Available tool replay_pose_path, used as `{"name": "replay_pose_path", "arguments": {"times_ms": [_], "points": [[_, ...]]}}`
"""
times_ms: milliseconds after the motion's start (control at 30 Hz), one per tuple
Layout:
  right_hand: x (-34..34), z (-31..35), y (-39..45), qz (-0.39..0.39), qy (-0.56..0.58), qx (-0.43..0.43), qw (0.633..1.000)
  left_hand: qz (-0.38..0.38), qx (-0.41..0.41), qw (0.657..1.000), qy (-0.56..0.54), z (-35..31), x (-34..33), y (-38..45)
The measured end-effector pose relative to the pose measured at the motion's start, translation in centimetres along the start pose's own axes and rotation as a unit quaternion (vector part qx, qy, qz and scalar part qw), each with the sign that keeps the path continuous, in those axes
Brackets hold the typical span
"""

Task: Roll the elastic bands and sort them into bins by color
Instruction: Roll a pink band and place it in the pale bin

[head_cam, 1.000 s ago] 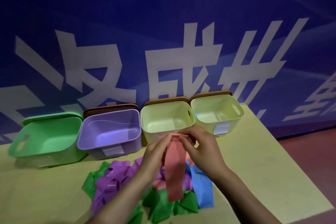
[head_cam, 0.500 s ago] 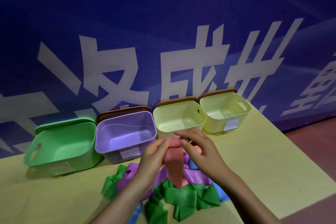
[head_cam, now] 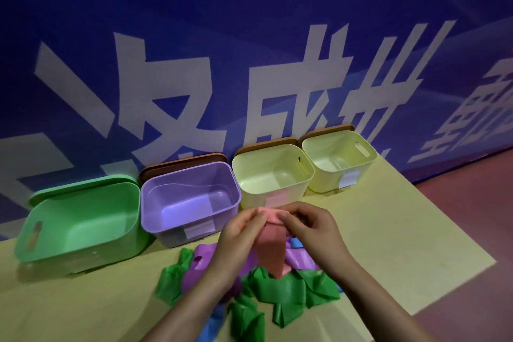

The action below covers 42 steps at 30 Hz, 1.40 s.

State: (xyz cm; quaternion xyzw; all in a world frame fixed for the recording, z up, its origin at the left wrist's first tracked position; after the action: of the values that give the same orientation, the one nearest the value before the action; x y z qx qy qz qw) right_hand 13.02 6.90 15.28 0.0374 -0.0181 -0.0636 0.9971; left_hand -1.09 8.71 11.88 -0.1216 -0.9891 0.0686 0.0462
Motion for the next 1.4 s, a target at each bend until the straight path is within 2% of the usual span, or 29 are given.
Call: {"name": "replay_pose_path", "arguments": {"times_ms": [133, 400, 500, 600, 700, 800, 933, 1100, 1267, 1333, 1400], "points": [[-0.5, 0.2, -0.4, -0.006, 0.010, 0.010, 1.000, 0.046, 0.038, 0.998, -0.011, 0.8, -0.5, 0.1], [-1.5, 1.2, 0.3, 0.052, 0.078, -0.002, 0.996, 0.038, -0.026, 0.999, 0.008, -1.6, -0.5, -0.1], [-1.3, 1.8, 1.2, 0.061, 0.040, 0.031, 0.997, 0.028, -0.003, 0.999, -0.015, -1.4, -0.7, 0.3], [-1.0, 2.5, 2.0, 0.053, 0.000, 0.069, 0.996, 0.030, 0.062, 0.992, -0.102, -0.4, -1.3, 0.4], [-1.4, 3.0, 2.5, 0.060, -0.045, 0.115, 0.990, -0.002, 0.096, 0.988, -0.120, 0.2, -0.7, 0.9], [-2.2, 3.6, 2.6, 0.096, -0.122, 0.189, 0.970, -0.023, 0.103, 0.986, -0.126, 0.3, -0.1, 1.2], [-2.8, 3.3, 2.6, 0.138, -0.180, 0.230, 0.946, -0.035, 0.124, 0.982, -0.136, 0.9, 0.2, 1.3], [-3.5, 2.6, 2.3, 0.165, -0.264, 0.279, 0.908, -0.002, 0.138, 0.980, -0.141, 1.4, 0.0, 1.3], [-4.4, 2.1, 2.1, 0.193, -0.247, 0.246, 0.917, -0.018, 0.121, 0.986, -0.117, 2.2, 1.1, 1.9], [-4.8, 1.6, 2.1, 0.206, -0.190, 0.192, 0.940, -0.028, 0.119, 0.986, -0.110, 2.6, 1.9, 2.1], [-4.7, 0.8, 2.4, 0.183, -0.114, 0.121, 0.969, -0.032, 0.104, 0.990, -0.089, 2.9, 2.6, 2.2]]}}
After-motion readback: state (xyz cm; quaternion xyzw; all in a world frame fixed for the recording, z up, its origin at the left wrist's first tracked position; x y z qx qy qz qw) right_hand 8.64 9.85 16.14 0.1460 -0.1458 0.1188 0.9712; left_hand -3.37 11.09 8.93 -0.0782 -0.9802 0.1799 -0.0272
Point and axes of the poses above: each hand's wrist, its own y-axis towards the middle knuckle, its own x-axis out of the back of the hand, z = x × y, the point moved 10 cm from there along y, towards the middle knuckle, and after that the axes turned 14 degrees about y, right-handed, at the moved point
